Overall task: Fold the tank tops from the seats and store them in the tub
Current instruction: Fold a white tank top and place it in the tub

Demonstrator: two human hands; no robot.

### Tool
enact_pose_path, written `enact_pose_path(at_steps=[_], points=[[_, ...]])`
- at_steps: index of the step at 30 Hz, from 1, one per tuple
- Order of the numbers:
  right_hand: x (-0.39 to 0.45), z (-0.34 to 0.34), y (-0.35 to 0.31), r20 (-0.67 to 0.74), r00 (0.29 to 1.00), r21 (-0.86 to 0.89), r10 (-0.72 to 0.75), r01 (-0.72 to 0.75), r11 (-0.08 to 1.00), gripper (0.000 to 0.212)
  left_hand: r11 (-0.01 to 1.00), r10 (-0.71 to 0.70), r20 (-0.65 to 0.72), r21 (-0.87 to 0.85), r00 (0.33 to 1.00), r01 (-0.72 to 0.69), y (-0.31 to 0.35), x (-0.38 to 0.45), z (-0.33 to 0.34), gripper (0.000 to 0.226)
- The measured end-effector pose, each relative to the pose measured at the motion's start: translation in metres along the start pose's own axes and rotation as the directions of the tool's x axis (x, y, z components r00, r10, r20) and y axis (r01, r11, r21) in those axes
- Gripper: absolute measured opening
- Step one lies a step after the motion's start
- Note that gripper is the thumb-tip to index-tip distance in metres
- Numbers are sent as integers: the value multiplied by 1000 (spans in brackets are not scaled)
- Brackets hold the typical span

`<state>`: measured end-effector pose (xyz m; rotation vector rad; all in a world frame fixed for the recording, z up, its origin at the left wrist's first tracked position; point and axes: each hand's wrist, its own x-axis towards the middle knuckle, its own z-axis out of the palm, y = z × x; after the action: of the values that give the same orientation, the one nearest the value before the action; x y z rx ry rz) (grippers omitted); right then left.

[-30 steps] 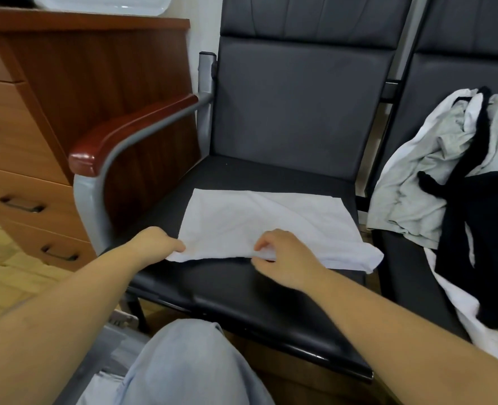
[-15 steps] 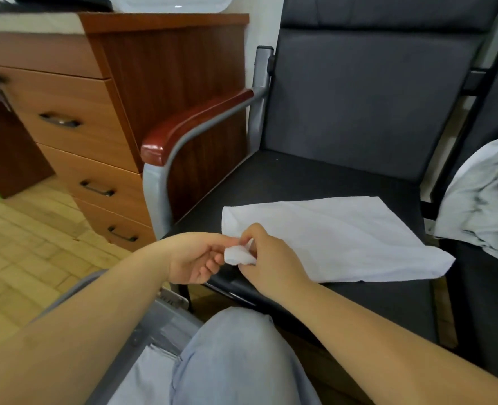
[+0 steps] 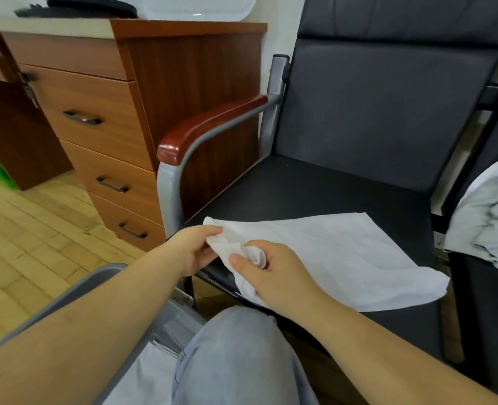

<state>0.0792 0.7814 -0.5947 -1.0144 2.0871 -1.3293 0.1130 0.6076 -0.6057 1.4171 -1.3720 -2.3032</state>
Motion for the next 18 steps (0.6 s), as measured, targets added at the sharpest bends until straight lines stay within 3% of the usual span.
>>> enact_pose_path(at_steps=[6, 12, 18], points=[[-10, -7, -5, -85, 996, 131, -32, 43, 990, 12, 984, 90, -17, -151, 996, -91, 8, -3, 11, 36], [-23, -41, -4, -238, 970, 287, 52, 19, 958, 14, 961, 203, -24, -185, 979, -204, 19, -11, 62, 38], [-39, -106, 15, -466, 865, 284, 187, -54, 957, 12, 959, 261, 35, -123, 965, -255, 22, -19, 142, 34]])
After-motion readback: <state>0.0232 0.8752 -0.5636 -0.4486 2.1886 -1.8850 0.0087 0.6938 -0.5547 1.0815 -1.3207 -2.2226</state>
